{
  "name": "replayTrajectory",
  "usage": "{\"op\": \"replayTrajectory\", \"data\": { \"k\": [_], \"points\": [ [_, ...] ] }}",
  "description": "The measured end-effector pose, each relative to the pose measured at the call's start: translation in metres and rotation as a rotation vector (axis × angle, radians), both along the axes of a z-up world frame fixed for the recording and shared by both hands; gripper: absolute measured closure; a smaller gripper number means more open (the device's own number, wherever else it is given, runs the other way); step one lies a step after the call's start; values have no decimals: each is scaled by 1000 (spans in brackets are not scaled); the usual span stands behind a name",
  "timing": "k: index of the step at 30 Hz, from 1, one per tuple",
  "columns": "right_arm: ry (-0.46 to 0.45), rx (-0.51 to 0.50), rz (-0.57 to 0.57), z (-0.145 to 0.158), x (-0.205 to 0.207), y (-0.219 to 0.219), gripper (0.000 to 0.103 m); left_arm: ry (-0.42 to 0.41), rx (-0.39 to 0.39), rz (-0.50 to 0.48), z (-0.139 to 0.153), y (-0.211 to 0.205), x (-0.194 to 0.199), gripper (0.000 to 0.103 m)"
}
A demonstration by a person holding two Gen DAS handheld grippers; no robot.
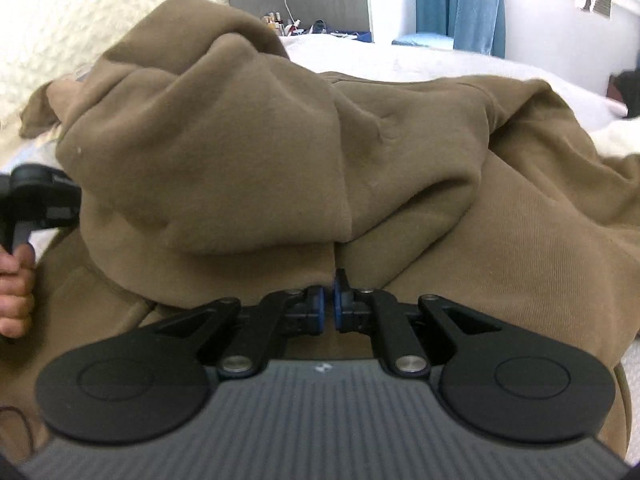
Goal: Fold large clothes
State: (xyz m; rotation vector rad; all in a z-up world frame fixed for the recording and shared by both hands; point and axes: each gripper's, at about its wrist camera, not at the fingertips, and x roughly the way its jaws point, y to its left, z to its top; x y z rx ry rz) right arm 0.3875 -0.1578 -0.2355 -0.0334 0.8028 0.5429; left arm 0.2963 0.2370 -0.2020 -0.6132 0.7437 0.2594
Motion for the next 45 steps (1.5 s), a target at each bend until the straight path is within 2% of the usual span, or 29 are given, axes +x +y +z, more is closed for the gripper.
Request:
{"op": "replayTrajectory", "data": {
  "k": [2,3,4,5,7,8,10,13,15,18,24,27,29,31,33,37,39,41,45],
  "points": [
    [31,-3,4,8,1,-4,91,7,-26,13,6,5,-2,92],
    [42,2,2,10,2,-7,87,-5,-36,17,10,7,-6,88],
    [57,10,-5,14,1,-10,80,-13,-40,19,15,8,-10,73],
    [67,16,-7,16,0,-13,74,-12,-36,27,19,9,-14,62],
    [76,17,-12,20,-6,-16,44,-22,-18,30,29,8,-21,51],
    [71,28,-18,25,-11,-20,41,-23,2,30,35,6,-23,49],
    [69,46,-25,33,-20,-24,42,-28,70,40,48,-2,-30,46],
    [48,132,-49,54,-34,-38,43,-96,156,24,75,-16,-43,42],
    [2,190,-60,67,-46,-48,42,-153,192,12,94,-24,-50,41],
    [-109,247,-90,82,-61,-52,42,-234,175,-13,118,-33,-52,41],
    [-186,361,-92,96,-41,-28,42,-339,107,-130,147,-56,-35,41],
    [-227,364,-80,97,-29,-9,49,-370,143,-212,153,-79,-13,41],
    [-254,348,-76,91,-24,2,49,-380,213,-270,150,-93,1,41],
    [-233,327,-73,77,-14,11,49,-374,231,-298,142,-98,12,41],
    [-178,329,-53,61,-2,18,49,-379,206,-331,132,-98,22,41],
    [-241,201,25,42,-3,41,50,-377,193,-386,103,-96,39,42],
    [-211,174,45,34,1,49,50,-366,175,-401,90,-91,44,46],
    [-178,152,57,24,2,55,50,-325,138,-404,77,-84,54,55],
    [-179,92,91,7,4,63,50,-225,84,-386,44,-73,75,65]
  ]
}}
